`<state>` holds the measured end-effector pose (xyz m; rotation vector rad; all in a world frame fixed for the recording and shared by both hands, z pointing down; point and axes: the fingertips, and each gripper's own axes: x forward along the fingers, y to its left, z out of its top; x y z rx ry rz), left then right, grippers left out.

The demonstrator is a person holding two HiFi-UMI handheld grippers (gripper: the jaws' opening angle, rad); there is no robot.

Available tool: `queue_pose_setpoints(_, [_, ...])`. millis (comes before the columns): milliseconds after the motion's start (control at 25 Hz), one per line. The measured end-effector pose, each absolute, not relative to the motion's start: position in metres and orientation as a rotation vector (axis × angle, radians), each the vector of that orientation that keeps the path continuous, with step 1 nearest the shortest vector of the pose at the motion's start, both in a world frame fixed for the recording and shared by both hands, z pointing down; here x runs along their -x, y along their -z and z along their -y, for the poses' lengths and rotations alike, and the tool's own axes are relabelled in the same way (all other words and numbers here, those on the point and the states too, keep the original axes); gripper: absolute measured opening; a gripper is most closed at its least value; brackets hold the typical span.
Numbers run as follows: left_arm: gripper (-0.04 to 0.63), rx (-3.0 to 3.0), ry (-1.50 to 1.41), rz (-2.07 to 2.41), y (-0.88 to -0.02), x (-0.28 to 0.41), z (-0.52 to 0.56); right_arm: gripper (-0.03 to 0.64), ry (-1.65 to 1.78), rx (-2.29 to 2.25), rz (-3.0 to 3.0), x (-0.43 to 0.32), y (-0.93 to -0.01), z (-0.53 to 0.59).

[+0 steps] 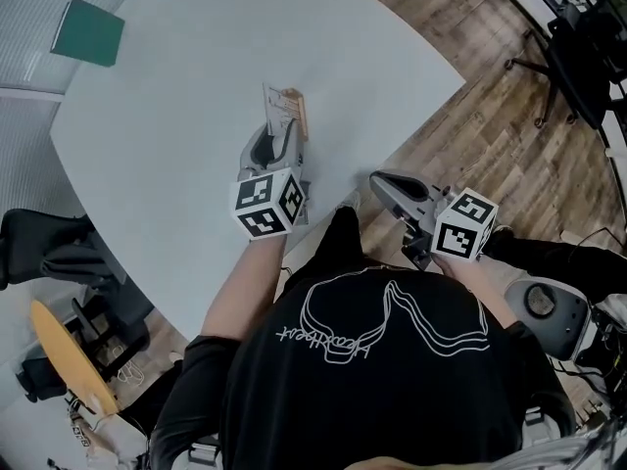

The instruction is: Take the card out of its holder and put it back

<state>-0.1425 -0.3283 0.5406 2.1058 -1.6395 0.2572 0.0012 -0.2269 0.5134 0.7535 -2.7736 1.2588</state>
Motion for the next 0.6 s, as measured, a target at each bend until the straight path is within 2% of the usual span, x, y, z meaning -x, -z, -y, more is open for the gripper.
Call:
queue_pose_setpoints(200, [0.159, -2.092, -0.283, 1.692, -0.544, 0.144, 0.334, 0.009, -1.274, -0.751, 2.754, -0.002, -0.525, 0.224])
queue_pose_setpoints(440, [0.073, -2.037, -0.309, 1.776, -0.545, 0.145, 0.336, 0.009, -1.304, -0.749, 2.744, -0.008, -0.529, 0.22])
queue_pose_setpoints(600, [0.04, -2.007, -0.288, 1.784, -0.547, 0.147, 0.334, 0.009, -1.328, -0.75, 2.719, -0.008, -0.535, 0.217])
